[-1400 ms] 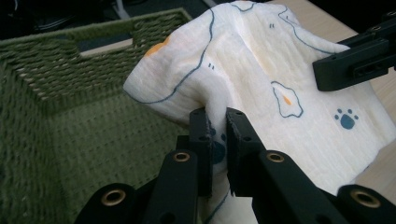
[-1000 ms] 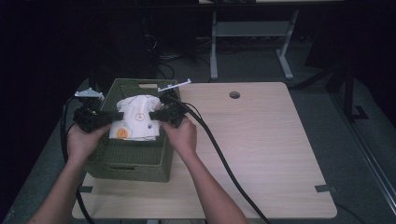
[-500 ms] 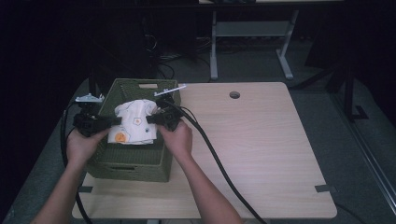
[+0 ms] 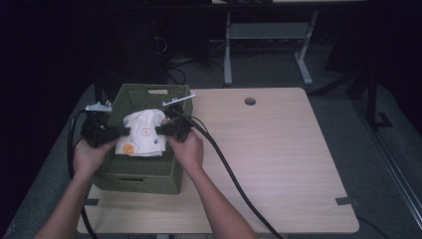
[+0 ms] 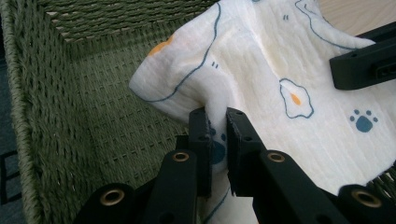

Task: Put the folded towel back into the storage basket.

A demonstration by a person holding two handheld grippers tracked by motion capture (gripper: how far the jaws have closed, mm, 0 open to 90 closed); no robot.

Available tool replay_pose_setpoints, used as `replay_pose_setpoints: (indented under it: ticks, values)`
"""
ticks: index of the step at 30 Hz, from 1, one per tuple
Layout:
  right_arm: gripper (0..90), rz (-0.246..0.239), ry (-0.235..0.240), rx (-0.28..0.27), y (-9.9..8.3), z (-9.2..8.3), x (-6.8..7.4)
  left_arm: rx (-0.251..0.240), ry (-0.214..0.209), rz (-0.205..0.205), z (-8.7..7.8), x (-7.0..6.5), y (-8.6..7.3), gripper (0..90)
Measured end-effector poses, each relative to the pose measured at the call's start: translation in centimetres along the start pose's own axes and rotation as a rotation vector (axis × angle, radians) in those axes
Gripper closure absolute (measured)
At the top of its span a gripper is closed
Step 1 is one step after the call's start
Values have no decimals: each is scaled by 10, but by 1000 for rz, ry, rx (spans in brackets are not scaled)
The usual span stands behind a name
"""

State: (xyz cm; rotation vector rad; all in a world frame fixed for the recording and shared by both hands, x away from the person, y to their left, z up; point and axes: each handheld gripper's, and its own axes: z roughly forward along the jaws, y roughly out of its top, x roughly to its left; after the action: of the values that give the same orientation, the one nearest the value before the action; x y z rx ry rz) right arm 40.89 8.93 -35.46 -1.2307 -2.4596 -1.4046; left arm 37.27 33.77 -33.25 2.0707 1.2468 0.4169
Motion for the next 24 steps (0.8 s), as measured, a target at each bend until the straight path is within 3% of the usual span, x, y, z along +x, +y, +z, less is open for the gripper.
replay_pose_setpoints:
  ticks: [24]
  values:
    - [804, -32, -27, 28, -4, 9, 4, 22, 13, -11, 7, 5, -5, 823]
